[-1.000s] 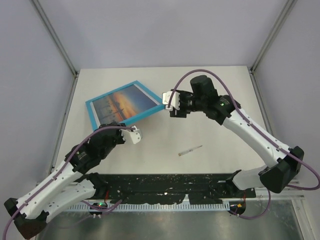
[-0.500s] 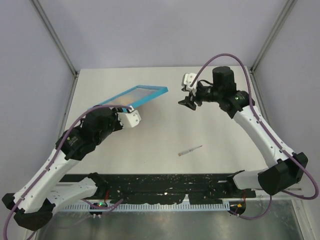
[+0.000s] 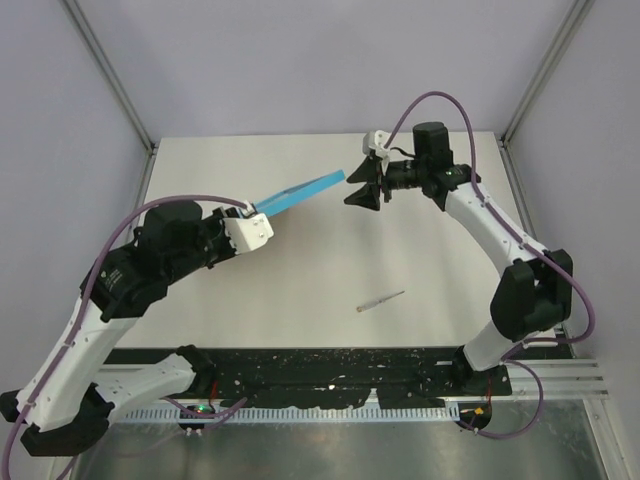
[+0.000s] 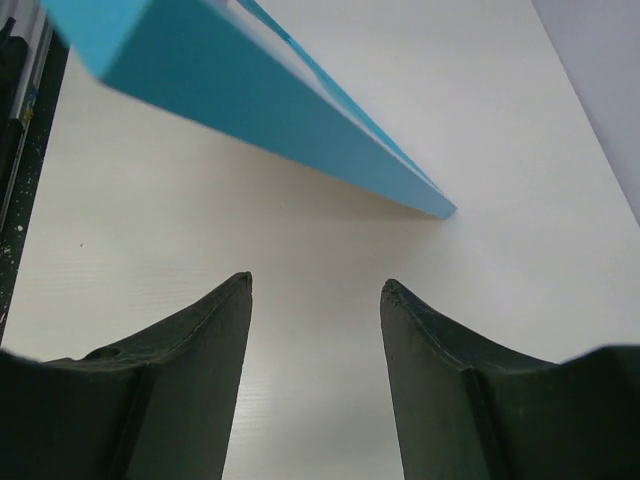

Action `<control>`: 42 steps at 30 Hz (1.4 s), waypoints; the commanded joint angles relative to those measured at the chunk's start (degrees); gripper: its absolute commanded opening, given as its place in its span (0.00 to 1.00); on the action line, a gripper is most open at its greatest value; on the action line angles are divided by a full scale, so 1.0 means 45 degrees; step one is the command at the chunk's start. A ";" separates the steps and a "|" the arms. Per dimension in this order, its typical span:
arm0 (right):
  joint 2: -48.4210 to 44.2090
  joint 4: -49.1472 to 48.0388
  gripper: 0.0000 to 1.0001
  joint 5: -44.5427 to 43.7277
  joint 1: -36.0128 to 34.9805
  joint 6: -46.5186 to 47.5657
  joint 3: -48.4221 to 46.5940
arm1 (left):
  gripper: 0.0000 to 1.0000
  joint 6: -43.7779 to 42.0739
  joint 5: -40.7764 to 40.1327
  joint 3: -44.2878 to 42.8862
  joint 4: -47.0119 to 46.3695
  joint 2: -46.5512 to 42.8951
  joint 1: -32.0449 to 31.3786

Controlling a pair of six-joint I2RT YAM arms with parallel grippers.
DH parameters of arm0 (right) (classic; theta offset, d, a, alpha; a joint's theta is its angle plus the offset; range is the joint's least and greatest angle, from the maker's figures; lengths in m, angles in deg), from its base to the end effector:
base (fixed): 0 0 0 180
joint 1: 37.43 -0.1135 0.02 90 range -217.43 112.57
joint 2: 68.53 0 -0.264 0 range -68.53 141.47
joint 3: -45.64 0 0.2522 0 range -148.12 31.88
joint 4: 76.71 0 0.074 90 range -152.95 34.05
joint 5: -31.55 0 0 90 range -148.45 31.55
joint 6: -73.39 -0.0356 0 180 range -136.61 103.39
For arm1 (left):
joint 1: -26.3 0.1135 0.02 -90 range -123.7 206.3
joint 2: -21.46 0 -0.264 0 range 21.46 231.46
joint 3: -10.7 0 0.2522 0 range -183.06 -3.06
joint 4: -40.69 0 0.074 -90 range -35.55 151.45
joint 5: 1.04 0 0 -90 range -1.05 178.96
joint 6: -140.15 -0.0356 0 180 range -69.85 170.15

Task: Take the photo out of the frame
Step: Turn over the photo frame at the center of the board.

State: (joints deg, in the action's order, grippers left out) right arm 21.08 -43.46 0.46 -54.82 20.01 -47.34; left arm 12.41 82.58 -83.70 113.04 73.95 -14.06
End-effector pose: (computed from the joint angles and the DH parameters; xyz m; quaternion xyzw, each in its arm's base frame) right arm 0.3250 0.1337 0.3463 -0.5617 0.5596 0.3468 0.5011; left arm 0.1102 -0.0885 0.4360 0.5245 0.6904 0.0369 0.4969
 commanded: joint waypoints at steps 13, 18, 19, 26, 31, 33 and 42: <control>0.3135 -0.2279 0.54 0.4425 0.0465 -0.0327 -0.1517 | 0.00 0.0104 0.2918 -0.2996 0.0905 0.0699 0.0257; 0.3233 -0.2221 0.55 0.4662 0.0446 0.0201 -0.1438 | 0.00 0.0299 0.3700 -0.3564 0.1160 0.1089 0.0511; 0.3252 -0.2143 0.55 0.4662 0.0446 0.0337 -0.1438 | 0.00 0.0339 0.3778 -0.3641 0.1141 0.1186 0.0550; 0.3233 0.1287 0.57 0.6007 0.0427 0.4893 -0.1594 | 0.00 0.0846 0.3253 -0.3954 0.0556 0.1577 0.0940; 0.3291 0.2740 0.58 0.5970 0.0407 0.6628 -0.1341 | 0.00 0.0983 0.3407 -0.4033 0.0515 0.1734 0.1058; 0.3330 0.2508 0.57 0.5873 0.0349 0.6550 -0.1321 | 0.00 0.0983 0.3641 -0.4110 0.0613 0.1793 0.1078; 0.3233 -0.0614 0.57 0.4058 0.0133 0.3270 -0.1302 | 0.00 0.1140 0.4560 -0.4794 0.1023 0.1832 0.1371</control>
State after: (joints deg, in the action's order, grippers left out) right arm 36.00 -38.68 21.93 -53.59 40.78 -52.21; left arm 16.72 98.98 -101.06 122.20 83.10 -8.23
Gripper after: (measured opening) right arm 0.574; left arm 0.292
